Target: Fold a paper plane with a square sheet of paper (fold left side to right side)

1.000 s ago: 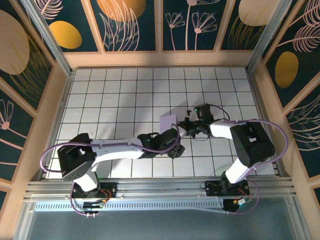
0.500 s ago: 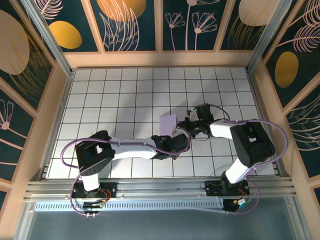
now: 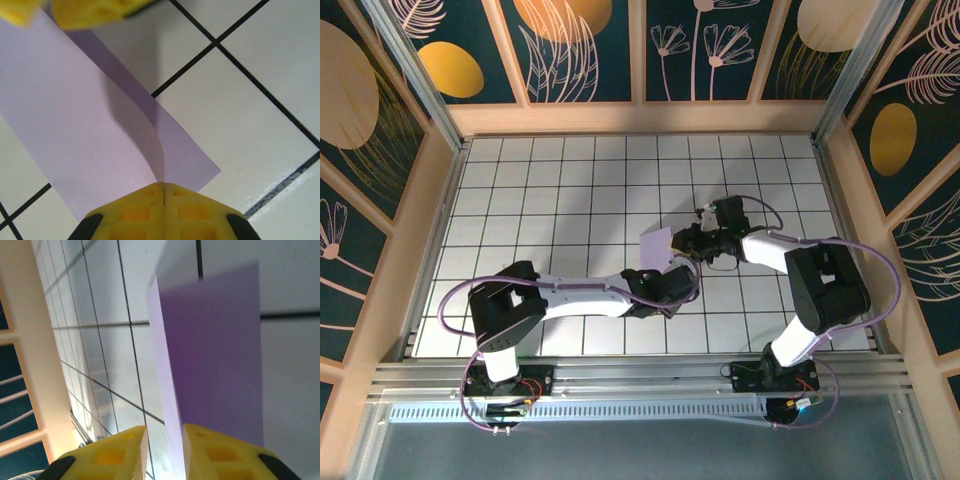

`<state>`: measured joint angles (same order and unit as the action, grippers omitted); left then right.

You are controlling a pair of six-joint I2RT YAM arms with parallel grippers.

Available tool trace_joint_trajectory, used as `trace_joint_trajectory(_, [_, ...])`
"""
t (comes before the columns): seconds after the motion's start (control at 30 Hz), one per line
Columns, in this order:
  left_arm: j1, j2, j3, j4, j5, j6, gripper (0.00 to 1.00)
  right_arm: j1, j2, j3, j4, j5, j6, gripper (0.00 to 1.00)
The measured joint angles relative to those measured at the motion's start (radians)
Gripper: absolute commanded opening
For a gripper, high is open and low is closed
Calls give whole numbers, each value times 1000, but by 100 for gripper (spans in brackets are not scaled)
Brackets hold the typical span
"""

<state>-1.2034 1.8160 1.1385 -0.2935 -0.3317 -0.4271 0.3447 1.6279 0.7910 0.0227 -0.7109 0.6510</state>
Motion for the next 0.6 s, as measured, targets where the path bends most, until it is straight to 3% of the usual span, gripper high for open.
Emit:
trace_joint_trajectory(0.13, [55,-56,-38,47,93,-20,0,-46,-64,12,-53,40,-53,41])
trace_joint_trajectory(0.3, [150,-130,-105,122,248,-47,0,-102,-196,-29,-97,79,-112,38])
trace_joint_trajectory(0.47, [206,-134,-131,185,409,-68,0,-105,-274,-146,-108,54,-145,16])
trace_joint_trajectory(0.6, [231,-131,-147,216,487,-84,0,-42,-279,-244,-109,38,-135,0])
